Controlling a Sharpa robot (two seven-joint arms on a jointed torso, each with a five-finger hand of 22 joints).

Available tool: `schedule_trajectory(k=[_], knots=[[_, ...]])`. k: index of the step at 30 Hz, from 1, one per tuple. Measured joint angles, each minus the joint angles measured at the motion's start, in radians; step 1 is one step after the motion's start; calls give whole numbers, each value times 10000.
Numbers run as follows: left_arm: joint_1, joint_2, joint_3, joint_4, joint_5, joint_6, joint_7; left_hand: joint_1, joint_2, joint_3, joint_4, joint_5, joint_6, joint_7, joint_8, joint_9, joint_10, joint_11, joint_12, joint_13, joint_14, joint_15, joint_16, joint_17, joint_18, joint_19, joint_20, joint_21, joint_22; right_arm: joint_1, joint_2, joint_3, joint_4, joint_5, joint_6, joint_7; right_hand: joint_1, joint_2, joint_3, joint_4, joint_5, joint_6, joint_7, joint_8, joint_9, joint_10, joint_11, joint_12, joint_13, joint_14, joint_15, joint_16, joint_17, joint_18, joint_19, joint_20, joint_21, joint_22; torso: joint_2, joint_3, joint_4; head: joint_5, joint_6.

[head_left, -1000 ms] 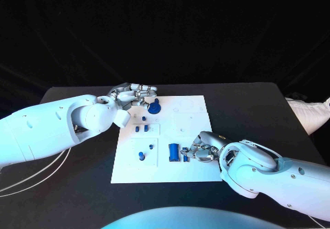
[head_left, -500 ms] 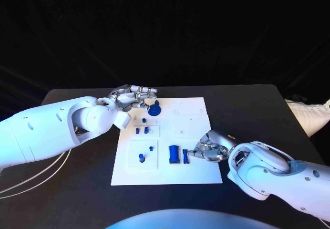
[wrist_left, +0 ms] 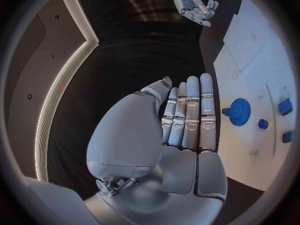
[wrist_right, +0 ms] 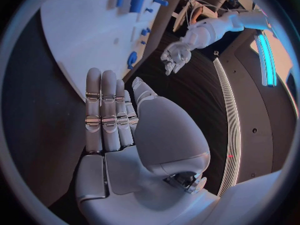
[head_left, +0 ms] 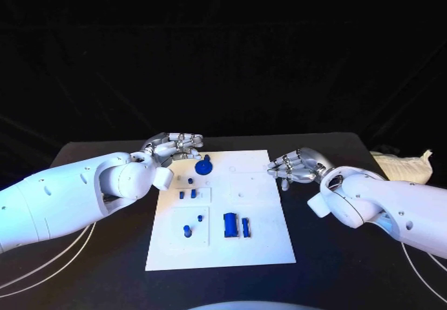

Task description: Assemble the parts on the task board

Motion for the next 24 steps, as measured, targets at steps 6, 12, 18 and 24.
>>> schedule_trajectory(k=[6,12,18,24], knots=[[-146,301,7,-706,426,-209,613,3,3,86,130,0,-108,72,-196,-10,218,145,-1002,-504,248,330,-2925,-1255,132,-850,389,-1605,-1534,212,873,68,-1966,2672,688,1791,307,-104,437,-162,-173,-162,143,0,-488,193,374,-1371,-2326,-853,578,-2941,-1921,-1,-518,595,-2684,-1774,-301,-59,-76,-56,491],[-304,721,11,-1525,794,-354,1156,4,3,-52,228,0,-158,20,-490,-19,217,287,-1826,-522,-93,776,-4706,-2057,167,-1443,878,-2762,-2875,254,1755,136,-3639,4195,1224,2881,306,-104,836,-508,-325,-239,167,0,-1092,278,527,-1609,-3994,-760,818,-4348,-3279,0,-124,886,-4203,-2850,-575,-64,-144,-49,881],[-403,1042,21,-1962,1032,-498,1527,95,94,-202,188,0,-158,20,-609,-19,270,341,-2111,-522,-71,823,-5347,-2430,167,-1508,943,-2970,-3588,254,2178,156,-4429,4719,1694,3423,209,-7,1056,-730,-380,-121,226,0,-1364,382,508,-1609,-4654,-78,698,-4572,-3775,-1,552,747,-4538,-3157,-754,-58,-134,-36,1072],[-416,1004,20,-1848,1023,-570,1518,-2541,426,-861,-59,-239,-1957,-333,-1153,-378,-1733,102,-2542,-871,-1862,579,-5685,-2699,-71,-3077,518,-3336,-4436,228,2102,166,-4275,4749,1612,3422,-2565,54,719,-1171,-627,-1858,-108,-385,-1709,-1592,245,-1997,-5193,-2162,216,-5035,-4131,-238,-1369,364,-4992,-3596,-766,-51,-95,-46,1102]])
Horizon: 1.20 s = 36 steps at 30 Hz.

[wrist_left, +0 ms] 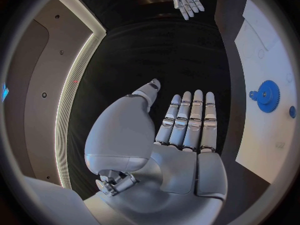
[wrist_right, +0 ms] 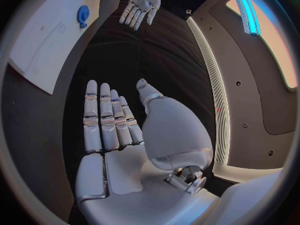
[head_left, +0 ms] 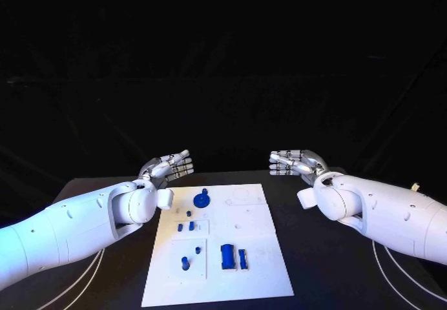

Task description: Assemble the parts on the task board

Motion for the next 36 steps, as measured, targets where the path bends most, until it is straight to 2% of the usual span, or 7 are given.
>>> schedule_trajectory(k=[3,7,12,17,21,29,36], knots=[[-67,-39,29,285,-38,-152,3,-1479,328,-329,-237,-329,-1016,-181,-173,-127,-1117,-155,-130,-119,-1021,-139,-188,-138,-102,-858,-264,-100,-446,-90,-94,24,337,61,-181,15,-1478,15,-177,-136,-343,-1004,-188,-108,-162,-1151,-174,-144,-141,-1251,-160,-139,-146,-102,-1153,-186,-212,-137,-26,13,105,-38,70],[-205,-142,87,893,-171,-614,83,-2973,566,-675,-586,-569,-2045,-364,-264,-211,-2249,-329,-209,-194,-2055,-517,-346,-516,-254,-1726,-526,-177,-896,-247,-233,80,1072,225,-651,156,-2952,30,-379,-202,-615,-2004,-381,-166,-327,-2290,-550,-224,-231,-2496,-261,-219,-430,-250,-2304,-375,-421,-224,-89,47,357,-105,209],[-448,-329,175,1938,-469,-1651,323,-4673,723,-1043,-851,-701,-3212,-730,-307,-264,-3528,-825,-253,-245,-3227,-855,-777,-856,-469,-2714,-814,-220,-1408,-538,-519,182,2399,612,-1685,546,-4673,40,-583,-246,-773,-3172,-660,-224,-834,-3629,-870,-271,-290,-3952,-329,-287,-851,-466,-3641,-691,-669,-276,-159,82,616,-173,335],[-629,-433,243,2783,-840,-2783,624,-5915,787,-1315,-954,-724,-4066,-1105,-348,-282,-4469,-1060,-254,-263,-4088,-986,-1109,-991,-563,-3438,-1037,-218,-1784,-773,-755,248,3421,1074,-2830,1023,-5915,42,-998,-255,-844,-4003,-1100,-224,-1069,-4602,-993,-283,-304,-5001,-353,-287,-1019,-497,-4614,-1111,-1078,-300,-179,95,708,-182,360],[-729,-509,279,3218,-1120,-3614,866,-6809,812,-1508,-1007,-766,-4683,-1263,-348,-284,-5145,-1161,-254,-269,-4701,-1045,-1197,-1047,-947,-3929,-1391,-218,-2053,-891,-888,286,3963,1420,-3679,1379,-6809,45,-1283,-262,-844,-4612,-1302,-224,-1169,-5287,-1031,-283,-314,-5756,-364,-287,-1088,-936,-5311,-1296,-1373,-310,-189,102,735,-184,363],[-766,-542,297,3429,-1445,-4484,1164,-8232,836,-2052,-1019,-764,-5664,-1386,-347,-294,-6221,-1233,-254,-277,-5686,-1087,-1312,-1083,-1252,-4761,-1887,-257,-2482,-948,-951,303,4235,1825,-4590,1787,-8233,46,-1448,-257,-883,-5581,-1455,-252,-1240,-6386,-1070,-283,-325,-6960,-377,-287,-1136,-1324,-6420,-1442,-1573,-314,-191,105,749,-185,365],[-767,-544,298,3432,-1559,-4725,1271,-9148,838,-2440,-1014,-763,-6298,-1416,-346,-294,-6917,-1250,-253,-276,-6316,-1101,-1312,-1095,-1413,-5296,-2006,-257,-3057,-948,-952,305,4238,1972,-4846,1924,-9149,46,-1504,-258,-883,-6201,-1494,-262,-1254,-7101,-1072,-283,-325,-7740,-374,-287,-1151,-1325,-7136,-1477,-1620,-313,-192,105,753,-185,365]])
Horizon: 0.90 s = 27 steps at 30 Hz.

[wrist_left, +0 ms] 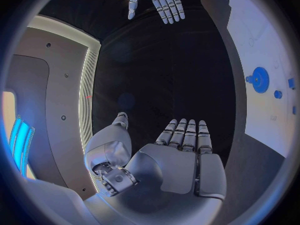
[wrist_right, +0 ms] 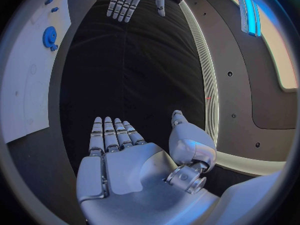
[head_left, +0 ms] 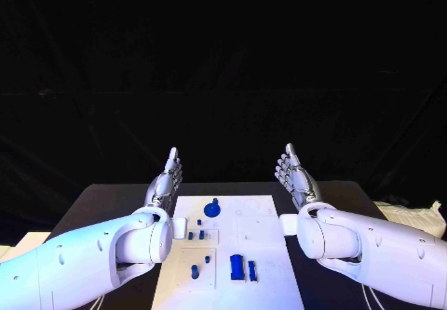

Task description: Assemble the parts on the task board

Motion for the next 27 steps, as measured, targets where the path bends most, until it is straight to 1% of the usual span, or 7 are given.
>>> schedule_trajectory(k=[11,12,14,18,20,21,27], knots=[[-1,-1,0,2,-49,-115,52,-979,-3,-131,-1,-37,-657,-21,-38,1,-695,-13,-37,2,-644,19,-36,-1,2,-531,-34,0,-420,0,0,0,2,72,-124,70,-935,7,-27,-27,0,-624,-13,0,-9,-725,-13,0,1,-798,-7,0,-4,-67,-717,-29,-36,-2,0,-1,0,-1,1],[-1,-1,0,2,-51,-119,55,-1024,27,-158,-10,-37,-693,-18,-38,1,-774,-10,-37,2,-684,-16,-36,0,2,-554,-54,0,-434,0,0,0,2,74,-128,73,-1088,-15,-27,-27,0,-715,-22,0,-9,-859,2,0,2,-940,-6,0,-4,-151,-860,-17,-37,-4,0,-1,0,-1,1],[-1,-1,0,2,-54,-125,59,-1147,-8,-169,-20,-37,-769,-18,-38,1,-836,-14,-37,2,-768,-2,-36,0,2,-738,-53,0,-445,0,0,0,5,80,-134,79,-1604,-7,-27,-27,1,-1323,-26,0,-9,-1538,-4,0,2,-1402,-3,0,-4,-153,-1529,-12,-37,-6,0,-1,0,-1,1],[-1,-1,0,3,-58,-134,64,-1310,-7,-169,-20,-37,-934,-3,-38,1,-980,-15,-37,3,-984,-4,-36,0,3,-1089,-51,0,-466,-1,0,0,5,89,-148,85,-2578,-2,-27,-27,1,-1755,-23,0,-8,-2007,-15,1,3,-2178,-5,0,-3,-153,-2011,-18,-38,-6,0,0,0,-1,1],[-1,-1,0,5,-62,-141,67,-1709,0,-169,-20,-37,-1628,-17,-38,2,-1643,-26,-37,3,-1643,-3,-36,1,4,-1448,-50,0,-479,-1,0,0,5,91,-151,87,-2589,8,-27,-27,1,-1755,-23,1,-8,-2008,-15,1,3,-2177,-5,0,-2,-154,-2011,-18,-37,-6,0,0,0,-1,1],[-1,-1,0,5,-62,-143,68,-2267,-1,-168,-20,-37,-1732,-17,-38,2,-1849,-19,-37,4,-1743,0,-36,1,3,-1499,-59,1,-484,-1,-1,0,5,93,-152,88,-2590,8,-27,-27,1,-1755,-23,0,-7,-2007,-15,1,4,-2177,-5,0,-2,-154,-2011,-18,-38,-6,0,-1,0,-1,1],[-2,-1,0,5,-63,-149,71,-2571,2,-168,-20,-37,-1764,-20,-38,2,-1944,-13,-37,5,-1775,0,-36,1,3,-1512,-50,1,-488,-1,0,0,5,99,-158,92,-2603,-5,-27,-27,1,-1755,-23,0,-6,-2007,-15,1,5,-2177,-5,0,-1,-154,-2011,-18,-37,-5,0,-1,0,-1,1]])
